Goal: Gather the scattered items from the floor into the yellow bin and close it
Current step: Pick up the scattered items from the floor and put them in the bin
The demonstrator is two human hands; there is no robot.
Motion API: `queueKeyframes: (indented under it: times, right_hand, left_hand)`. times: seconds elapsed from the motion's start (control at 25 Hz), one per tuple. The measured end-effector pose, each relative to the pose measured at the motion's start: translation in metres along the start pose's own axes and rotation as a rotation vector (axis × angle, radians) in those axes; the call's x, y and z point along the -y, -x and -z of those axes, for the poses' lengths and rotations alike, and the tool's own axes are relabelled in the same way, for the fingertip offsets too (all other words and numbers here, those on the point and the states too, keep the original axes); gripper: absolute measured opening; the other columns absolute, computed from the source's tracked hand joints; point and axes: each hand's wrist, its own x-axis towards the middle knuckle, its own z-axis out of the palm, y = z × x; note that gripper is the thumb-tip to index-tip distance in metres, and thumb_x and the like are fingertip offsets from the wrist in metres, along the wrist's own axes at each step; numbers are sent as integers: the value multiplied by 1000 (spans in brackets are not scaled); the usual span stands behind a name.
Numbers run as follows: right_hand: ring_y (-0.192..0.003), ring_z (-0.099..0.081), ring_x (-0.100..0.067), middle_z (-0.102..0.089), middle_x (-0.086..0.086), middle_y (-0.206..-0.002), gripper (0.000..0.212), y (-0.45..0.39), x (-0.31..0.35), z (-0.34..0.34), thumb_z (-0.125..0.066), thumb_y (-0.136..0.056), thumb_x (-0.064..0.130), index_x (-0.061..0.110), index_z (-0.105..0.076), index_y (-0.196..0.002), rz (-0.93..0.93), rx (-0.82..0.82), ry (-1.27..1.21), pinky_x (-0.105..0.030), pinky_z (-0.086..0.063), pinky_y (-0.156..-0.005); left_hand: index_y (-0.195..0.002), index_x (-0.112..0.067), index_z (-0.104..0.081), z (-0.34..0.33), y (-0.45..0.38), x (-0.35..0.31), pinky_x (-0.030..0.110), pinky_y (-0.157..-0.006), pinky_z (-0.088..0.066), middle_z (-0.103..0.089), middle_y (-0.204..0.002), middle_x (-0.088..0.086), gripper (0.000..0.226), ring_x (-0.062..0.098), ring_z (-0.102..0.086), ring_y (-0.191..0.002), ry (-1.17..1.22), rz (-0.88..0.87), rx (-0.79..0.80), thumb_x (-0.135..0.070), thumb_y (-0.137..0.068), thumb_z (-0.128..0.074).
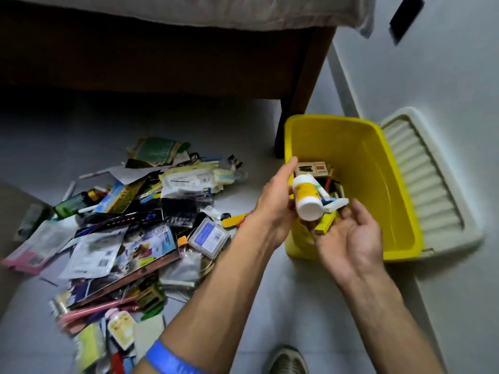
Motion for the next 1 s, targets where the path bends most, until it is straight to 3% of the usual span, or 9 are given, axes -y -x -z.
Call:
queueKeyframes:
  times: [0.08,0.16,0.32,0.44,0.56,0.68,0.76,0.88,1.0]
  right_hand:
    - [-120,-58,-27,-59,-13,-133,41,-4,5,1,-37,-100,33,14,-51,-133,49,-48,-37,-42,-39,-106]
    - [-120,-56,-25,-54,-11,-136,29,-8,0,5,-37,-100,31,19,-54,-121,99,-97,-31,-40,-37,-107]
    - [-133,-47,-21,-48,-1,-145,38,-17,-34,15,-39,-102,18,16,-46,-140,262,-151,118,-33,-40,-106]
    - [-120,-59,-18,-61,3,-129,35,-18,-66,26,-45,-97,7,17,-57,-129,530,-77,502,-29,-48,-99]
    - [-118,-59,-18,-64,1,-121,33,-22,-98,35,-44,-91,8,14,-62,-118,807,150,1028,-25,-46,-98]
    - [-136,-41,-14,-50,-2,-143,49,-53,-133,44,-42,-86,1,17,-57,-130,678,310,1446,-26,-32,-112]
    - [-148,-19,-21,-21,-4,-161,63,-85,-148,51,-43,-88,2,18,-36,-148,529,314,1825,-32,-19,-119]
    - [-150,6,-31,13,-3,-163,83,-135,-154,67,-47,-88,4,27,-5,-156,409,323,2319,-44,-10,-121]
    - [-146,-4,-43,1,-14,-163,82,-162,-159,78,-44,-88,-3,20,-3,-155,393,215,2515,-48,-24,-114]
  left_hand:
    - [-131,-12,-52,7,-10,1,33,-82,-55,-64,-112,8,54,18,-68,-97,76,17,30,-53,-95,-48]
    - [-140,-8,-44,36,-21,12,37,-96,-50,-57,-132,15,60,26,-59,-119,107,-24,-60,-50,-97,-47]
    - [-104,-14,-65,103,-44,44,32,-80,-53,-71,-107,11,17,21,-68,-93,-41,-94,-397,-23,-96,-53]
    - [-112,-19,-66,146,-62,80,35,-85,-52,-70,-110,6,23,21,-64,-94,-556,-128,-485,-18,-91,-59]
    - [-130,-19,-53,171,-76,117,37,-93,-47,-59,-122,6,42,25,-56,-109,-1319,-225,-292,-26,-89,-60]
    - [-124,-18,-48,178,-93,131,38,-88,-44,-54,-116,8,33,28,-54,-107,-1641,-286,-241,-29,-93,-52]
    - [-118,-16,-50,179,-97,128,39,-83,-47,-56,-110,9,22,29,-57,-102,-1636,-279,-299,-21,-96,-48]
    - [-104,-15,-49,183,-95,130,40,-79,-48,-60,-100,9,13,30,-58,-95,-1404,-289,-347,-7,-94,-46]
    - [-102,-22,-44,185,-84,126,36,-71,-47,-62,-94,4,28,26,-59,-86,-1233,-282,-391,-3,-84,-53]
